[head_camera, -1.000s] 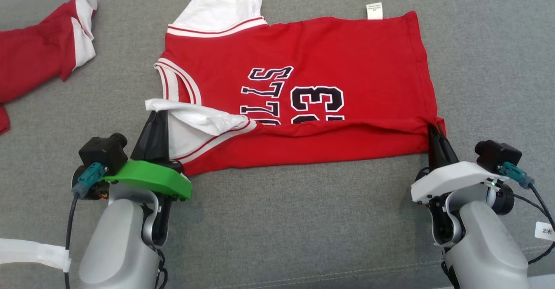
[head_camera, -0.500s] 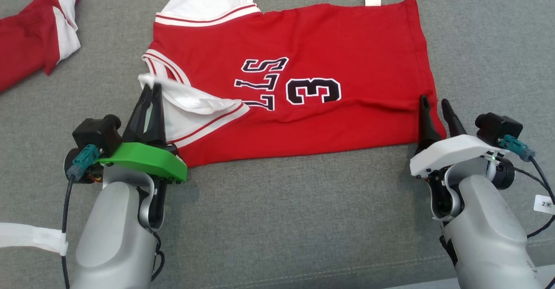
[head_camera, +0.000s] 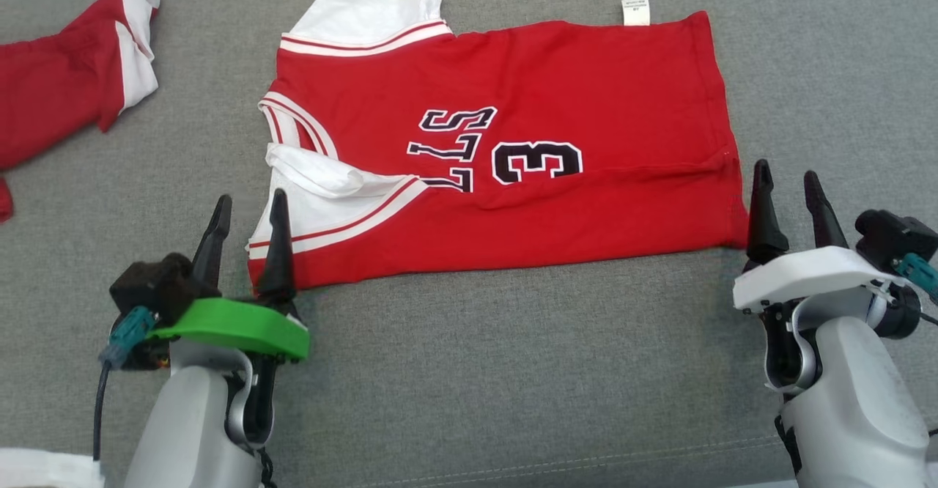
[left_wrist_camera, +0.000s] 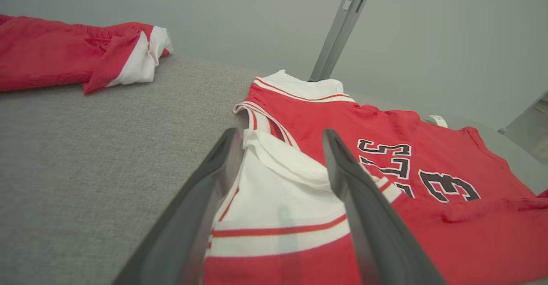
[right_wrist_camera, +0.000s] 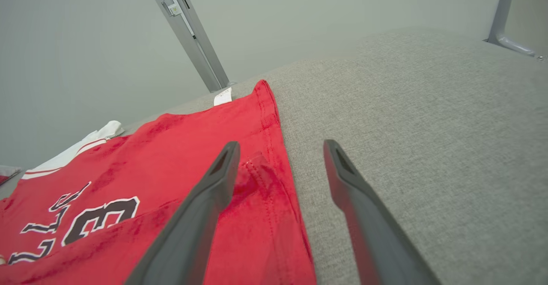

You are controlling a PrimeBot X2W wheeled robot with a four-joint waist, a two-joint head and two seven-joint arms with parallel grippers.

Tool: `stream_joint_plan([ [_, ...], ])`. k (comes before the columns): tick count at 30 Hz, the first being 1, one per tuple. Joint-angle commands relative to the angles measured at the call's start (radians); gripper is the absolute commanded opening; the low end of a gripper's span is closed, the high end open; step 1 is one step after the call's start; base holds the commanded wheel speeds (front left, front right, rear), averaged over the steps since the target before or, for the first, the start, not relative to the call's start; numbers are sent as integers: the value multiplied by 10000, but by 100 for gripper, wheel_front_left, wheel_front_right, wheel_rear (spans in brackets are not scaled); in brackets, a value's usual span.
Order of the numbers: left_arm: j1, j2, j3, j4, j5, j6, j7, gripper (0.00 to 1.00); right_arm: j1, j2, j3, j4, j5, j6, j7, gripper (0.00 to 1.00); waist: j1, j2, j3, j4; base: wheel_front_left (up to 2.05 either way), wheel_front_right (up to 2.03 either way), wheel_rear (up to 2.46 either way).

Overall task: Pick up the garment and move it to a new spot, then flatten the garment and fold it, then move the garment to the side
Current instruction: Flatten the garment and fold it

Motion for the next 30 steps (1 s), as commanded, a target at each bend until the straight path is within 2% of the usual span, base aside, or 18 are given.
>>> stream_joint_plan([
  [1,255,120,94,-85,-58,-39,-3,100,256,-26,-106,-148,-111,-11,-31,100,1,0,-108,29,0,0,0],
  [5,1070,194,428,-203,-248,-39,-1,100,951,-21,-280,-595,-101,-11,-30,100,1,0,-316,75,0,0,0],
  [10,1636,187,490,399,-519,-39,-3,100,1652,-24,-234,-874,-24,-11,-30,100,1,0,-523,88,0,0,0],
  [17,1188,202,-37,1327,-1723,-39,373,100,1969,-24,59,-932,247,-11,-30,100,1,0,-516,-108,0,0,0],
  [24,587,476,-144,2412,-2249,-37,671,98,1747,-24,335,-839,292,-11,-30,100,1,0,-331,-360,0,0,0],
  [25,505,497,-190,2597,-2236,-37,744,92,1713,-24,383,-811,252,-11,-31,100,1,0,-311,-385,0,0,0],
  [26,433,516,-244,2754,-2214,-36,807,69,1683,-22,429,-791,219,-11,-30,100,1,0,-295,-403,0,0,0],
  [28,215,523,-536,3086,-2094,-37,987,32,1610,-22,563,-662,131,-11,-30,100,1,0,-265,-421,0,0,0],
  [29,150,523,-669,3180,-2009,-37,1040,24,1576,-25,581,-598,98,-11,-30,100,1,0,-262,-415,0,0,0],
  [30,98,523,-772,3267,-1951,-37,1086,1,1528,-25,609,-504,63,-11,-31,100,1,0,-261,-403,0,0,0],
])
